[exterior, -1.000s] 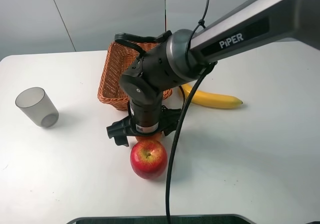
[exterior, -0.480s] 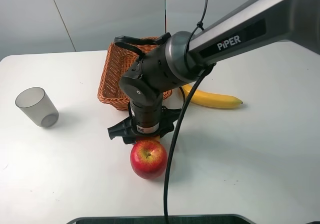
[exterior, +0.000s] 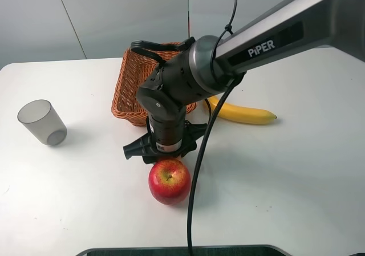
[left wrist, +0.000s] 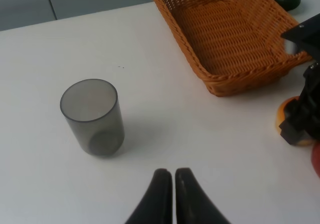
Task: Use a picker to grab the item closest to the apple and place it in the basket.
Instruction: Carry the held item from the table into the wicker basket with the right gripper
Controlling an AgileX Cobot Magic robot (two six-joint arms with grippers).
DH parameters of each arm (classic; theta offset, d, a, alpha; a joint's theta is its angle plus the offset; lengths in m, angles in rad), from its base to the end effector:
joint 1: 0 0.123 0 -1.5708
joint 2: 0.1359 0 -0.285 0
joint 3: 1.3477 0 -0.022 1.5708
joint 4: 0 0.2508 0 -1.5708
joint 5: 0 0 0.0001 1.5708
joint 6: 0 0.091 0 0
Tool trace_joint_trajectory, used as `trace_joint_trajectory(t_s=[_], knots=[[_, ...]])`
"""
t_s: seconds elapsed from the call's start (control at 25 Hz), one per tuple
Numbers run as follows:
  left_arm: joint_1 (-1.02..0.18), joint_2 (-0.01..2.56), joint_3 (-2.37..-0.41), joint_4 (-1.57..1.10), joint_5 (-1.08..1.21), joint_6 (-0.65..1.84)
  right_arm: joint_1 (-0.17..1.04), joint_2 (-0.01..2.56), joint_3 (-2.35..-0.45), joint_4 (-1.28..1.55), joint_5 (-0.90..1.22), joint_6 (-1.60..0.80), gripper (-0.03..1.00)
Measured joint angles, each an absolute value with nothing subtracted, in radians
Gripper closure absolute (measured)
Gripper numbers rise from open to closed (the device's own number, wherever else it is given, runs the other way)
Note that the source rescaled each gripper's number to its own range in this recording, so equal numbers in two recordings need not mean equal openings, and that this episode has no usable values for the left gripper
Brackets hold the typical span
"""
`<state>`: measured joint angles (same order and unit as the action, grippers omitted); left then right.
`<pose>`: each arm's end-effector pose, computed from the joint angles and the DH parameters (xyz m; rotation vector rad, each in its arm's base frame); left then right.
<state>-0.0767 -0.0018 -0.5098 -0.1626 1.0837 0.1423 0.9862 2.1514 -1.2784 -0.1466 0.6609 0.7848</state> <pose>-0.0088 -0.0124 0.2790 0.2347 2.0349 -0.1540 0.2229 0.3221 0.0862 -0.4636 2.9515 0.0516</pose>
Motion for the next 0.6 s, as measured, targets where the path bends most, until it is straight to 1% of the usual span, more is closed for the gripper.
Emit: trace_joint_trajectory(t_s=[0.6], knots=[[-0.077, -0.002, -0.510, -0.163, 1.084, 0.140, 0.980, 2.110, -1.293, -0.176, 0.686, 0.785, 0.93]])
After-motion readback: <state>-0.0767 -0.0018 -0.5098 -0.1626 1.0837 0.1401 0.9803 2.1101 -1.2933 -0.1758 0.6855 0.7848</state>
